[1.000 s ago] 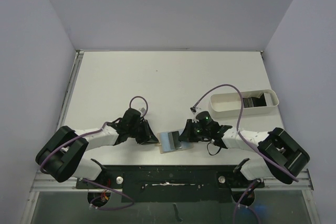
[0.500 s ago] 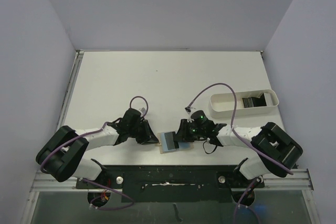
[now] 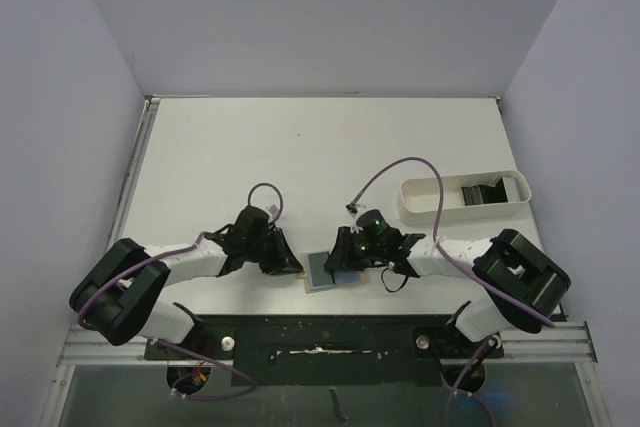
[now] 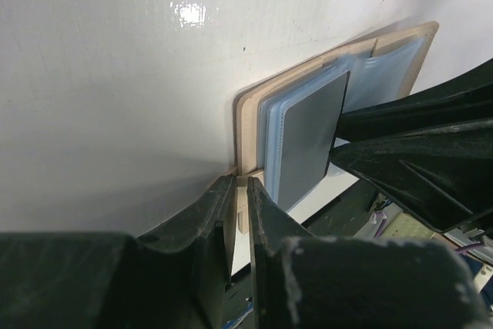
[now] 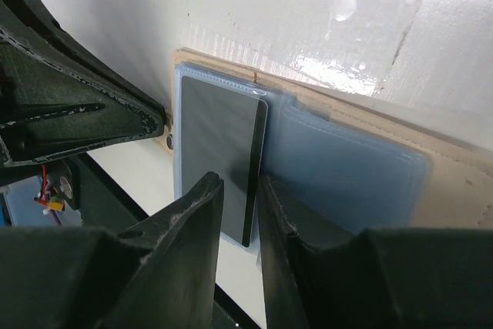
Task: Put the credit cards into the card holder
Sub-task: Insert the credit card into the card holder.
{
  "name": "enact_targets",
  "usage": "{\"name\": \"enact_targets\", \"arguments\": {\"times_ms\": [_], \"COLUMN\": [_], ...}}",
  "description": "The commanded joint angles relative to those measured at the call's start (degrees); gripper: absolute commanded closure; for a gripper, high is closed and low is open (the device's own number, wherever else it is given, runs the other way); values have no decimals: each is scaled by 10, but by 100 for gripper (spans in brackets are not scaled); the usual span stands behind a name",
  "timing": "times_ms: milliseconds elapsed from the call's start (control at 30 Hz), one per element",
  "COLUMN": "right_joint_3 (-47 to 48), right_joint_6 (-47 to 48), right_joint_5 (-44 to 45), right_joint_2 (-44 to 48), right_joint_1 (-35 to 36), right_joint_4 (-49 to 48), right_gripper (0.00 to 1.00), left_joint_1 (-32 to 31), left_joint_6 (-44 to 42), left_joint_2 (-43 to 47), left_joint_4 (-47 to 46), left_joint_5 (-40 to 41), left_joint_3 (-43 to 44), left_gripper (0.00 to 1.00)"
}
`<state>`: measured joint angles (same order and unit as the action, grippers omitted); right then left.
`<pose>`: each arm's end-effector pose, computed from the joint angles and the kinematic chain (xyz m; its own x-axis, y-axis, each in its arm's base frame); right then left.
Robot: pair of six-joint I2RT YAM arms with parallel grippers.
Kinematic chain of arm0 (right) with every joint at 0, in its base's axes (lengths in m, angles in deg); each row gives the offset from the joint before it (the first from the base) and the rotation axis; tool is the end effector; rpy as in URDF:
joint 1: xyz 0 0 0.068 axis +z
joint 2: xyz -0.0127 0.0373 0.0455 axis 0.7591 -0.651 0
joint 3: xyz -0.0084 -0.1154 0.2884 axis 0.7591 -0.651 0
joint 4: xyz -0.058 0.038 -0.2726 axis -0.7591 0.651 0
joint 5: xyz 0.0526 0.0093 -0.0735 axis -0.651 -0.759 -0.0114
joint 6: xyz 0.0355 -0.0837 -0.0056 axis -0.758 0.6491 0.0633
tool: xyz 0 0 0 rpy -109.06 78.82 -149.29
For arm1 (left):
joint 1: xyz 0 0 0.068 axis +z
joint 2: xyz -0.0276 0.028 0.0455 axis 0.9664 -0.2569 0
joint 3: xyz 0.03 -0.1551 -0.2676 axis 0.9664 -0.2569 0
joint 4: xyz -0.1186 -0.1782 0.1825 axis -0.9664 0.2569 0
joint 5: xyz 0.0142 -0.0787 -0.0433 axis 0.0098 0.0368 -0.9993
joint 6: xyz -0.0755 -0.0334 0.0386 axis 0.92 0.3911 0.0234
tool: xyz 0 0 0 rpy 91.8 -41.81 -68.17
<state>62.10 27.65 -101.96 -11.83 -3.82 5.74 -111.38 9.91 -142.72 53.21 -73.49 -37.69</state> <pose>0.1945 0.2298 0.1262 -0.9490 0.1031 -0.2979 -0.1314 0.7295 0.6712 0.1967 -0.1814 0.1113 -0.9605 -0.2565 -0.1075 -0.1182 0.7262 -0.6772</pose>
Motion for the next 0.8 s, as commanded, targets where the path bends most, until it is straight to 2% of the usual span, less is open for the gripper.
{"name": "enact_targets", "arguments": {"times_ms": [0,133,333,533,700,733,767], "right_joint_3": [25,35,59,135,192,208,225], "right_joint_6": [-22,-48,-39,28,91,105,122], "right_joint_5": [3,23,60,116,139,154,170], "right_joint_2": [-3,3,42,68,90,93,94], "right_joint_1": [14,15,13,-5,-60,-75,-89], "right_joint_4": [7,50,105,234,310,329,350], "right_gripper": [74,74,66,58,48,47,46], "left_joint_1": [-3,-4,-2,-2,1,1,1], "left_joint_6": [-13,-13,-16,-27,-65,-74,-86], "left_joint_2": [-9,2,22,91,129,133,138], "left_joint_4": [-9,-4,22,66,126,137,148], "left_joint_5": [13,20,28,52,65,64,62], "left_joint_3": [16,17,28,57,97,105,112], "left_gripper": [88,87,76,58,42,30,26]}}
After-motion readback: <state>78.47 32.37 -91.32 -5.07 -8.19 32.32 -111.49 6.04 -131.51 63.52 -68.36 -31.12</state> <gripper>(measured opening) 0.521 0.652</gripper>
